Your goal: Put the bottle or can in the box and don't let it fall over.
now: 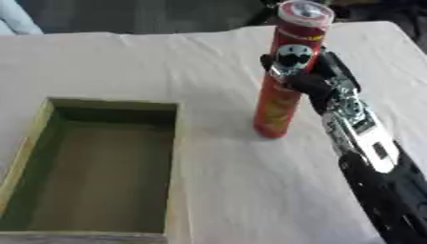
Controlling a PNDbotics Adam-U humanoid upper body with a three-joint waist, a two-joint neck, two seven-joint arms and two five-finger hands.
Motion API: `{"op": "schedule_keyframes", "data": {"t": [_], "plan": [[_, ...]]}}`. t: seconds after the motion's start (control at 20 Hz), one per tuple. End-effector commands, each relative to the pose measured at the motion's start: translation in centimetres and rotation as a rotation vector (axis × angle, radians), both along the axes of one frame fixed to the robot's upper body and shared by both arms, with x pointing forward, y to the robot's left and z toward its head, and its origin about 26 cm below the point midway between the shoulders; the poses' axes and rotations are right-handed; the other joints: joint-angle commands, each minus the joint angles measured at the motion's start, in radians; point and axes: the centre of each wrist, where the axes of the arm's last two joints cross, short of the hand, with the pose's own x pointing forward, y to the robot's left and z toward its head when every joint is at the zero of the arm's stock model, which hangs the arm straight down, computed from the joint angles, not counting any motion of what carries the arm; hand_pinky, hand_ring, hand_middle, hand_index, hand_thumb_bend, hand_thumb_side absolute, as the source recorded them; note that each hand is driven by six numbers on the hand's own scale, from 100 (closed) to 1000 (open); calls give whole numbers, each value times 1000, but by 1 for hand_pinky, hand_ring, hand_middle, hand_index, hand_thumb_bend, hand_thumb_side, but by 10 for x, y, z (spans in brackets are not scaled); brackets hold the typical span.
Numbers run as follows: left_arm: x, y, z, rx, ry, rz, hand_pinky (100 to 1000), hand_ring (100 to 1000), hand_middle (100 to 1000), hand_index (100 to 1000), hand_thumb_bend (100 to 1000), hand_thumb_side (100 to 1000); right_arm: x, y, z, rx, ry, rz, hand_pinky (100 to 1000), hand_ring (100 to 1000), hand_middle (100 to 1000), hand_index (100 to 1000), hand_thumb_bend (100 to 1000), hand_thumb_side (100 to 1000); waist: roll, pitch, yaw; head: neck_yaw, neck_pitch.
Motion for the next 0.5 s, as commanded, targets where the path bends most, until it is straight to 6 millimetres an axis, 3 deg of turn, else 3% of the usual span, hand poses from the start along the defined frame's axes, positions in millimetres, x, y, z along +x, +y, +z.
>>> {"op": "schedule_keyframes", "data": {"t": [0.05, 0.5], "plan": [[-9, 15, 8, 34, -30, 44, 716, 1000, 883, 762, 100, 644, -8, -1, 25, -23, -82, 32, 897, 389, 488, 481, 100, 100, 0, -31, -2, 4, 5], [-18, 37, -15, 52, 20, 87, 730, 1000, 910, 793, 100, 681, -28, 21, 80, -22, -203, 199, 884, 383, 484, 475, 100, 102, -12, -55, -2, -2, 28]]}}
